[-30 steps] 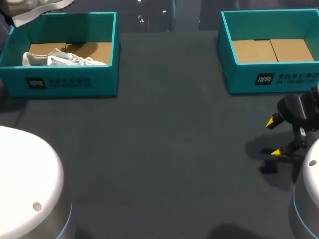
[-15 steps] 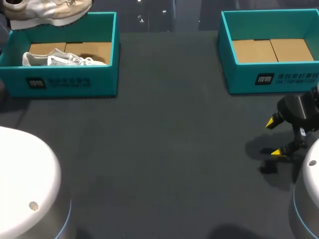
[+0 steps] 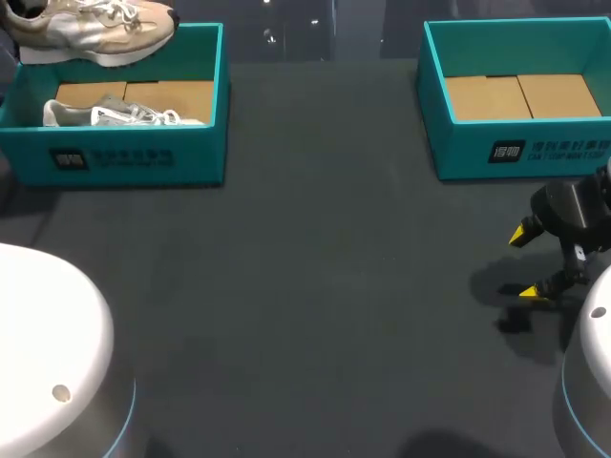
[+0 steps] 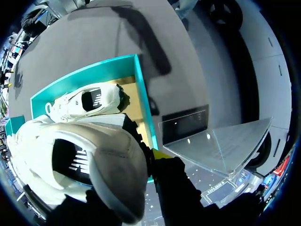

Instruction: Take the shoe out of the shoebox, open the shoe tongue, remove and reinsert the insole, then place the shoe into the shoebox

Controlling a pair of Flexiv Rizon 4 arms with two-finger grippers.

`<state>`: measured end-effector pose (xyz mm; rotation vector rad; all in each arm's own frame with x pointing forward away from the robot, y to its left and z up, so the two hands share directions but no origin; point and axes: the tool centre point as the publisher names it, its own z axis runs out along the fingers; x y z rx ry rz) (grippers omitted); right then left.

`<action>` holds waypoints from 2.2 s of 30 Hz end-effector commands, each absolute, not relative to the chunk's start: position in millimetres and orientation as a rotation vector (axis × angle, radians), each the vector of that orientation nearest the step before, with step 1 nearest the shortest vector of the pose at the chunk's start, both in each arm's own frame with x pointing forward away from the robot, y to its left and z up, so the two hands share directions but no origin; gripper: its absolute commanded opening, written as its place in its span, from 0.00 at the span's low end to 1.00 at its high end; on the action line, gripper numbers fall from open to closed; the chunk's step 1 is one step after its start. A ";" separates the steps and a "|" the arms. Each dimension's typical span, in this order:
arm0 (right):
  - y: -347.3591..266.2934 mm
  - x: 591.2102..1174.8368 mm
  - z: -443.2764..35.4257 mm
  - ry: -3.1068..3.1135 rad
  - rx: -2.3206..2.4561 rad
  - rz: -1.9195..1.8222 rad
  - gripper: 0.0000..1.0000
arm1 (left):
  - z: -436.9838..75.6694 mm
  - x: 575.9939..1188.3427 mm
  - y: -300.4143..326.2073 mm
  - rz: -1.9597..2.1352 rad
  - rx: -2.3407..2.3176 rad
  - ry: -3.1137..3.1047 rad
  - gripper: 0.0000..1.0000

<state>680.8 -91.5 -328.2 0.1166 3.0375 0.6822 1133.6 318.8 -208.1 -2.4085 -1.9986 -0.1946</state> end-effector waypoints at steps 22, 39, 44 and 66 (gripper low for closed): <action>-91.2 679.1 -327.9 3.036 0.117 0.678 1.00 | -287.1 1179.3 308.5 -0.205 -2.303 -1.984 0.00; -91.2 679.1 -327.9 3.036 0.117 0.678 1.00 | -316.6 1186.2 298.4 -0.201 -2.227 -1.998 0.00; -91.2 679.1 -327.9 3.036 0.117 0.678 1.00 | -323.4 1191.7 299.0 -0.214 -2.219 -2.004 0.00; -91.2 679.1 -327.9 3.036 0.117 0.678 1.00 | -359.3 1206.8 295.3 -0.206 -2.216 -1.987 0.00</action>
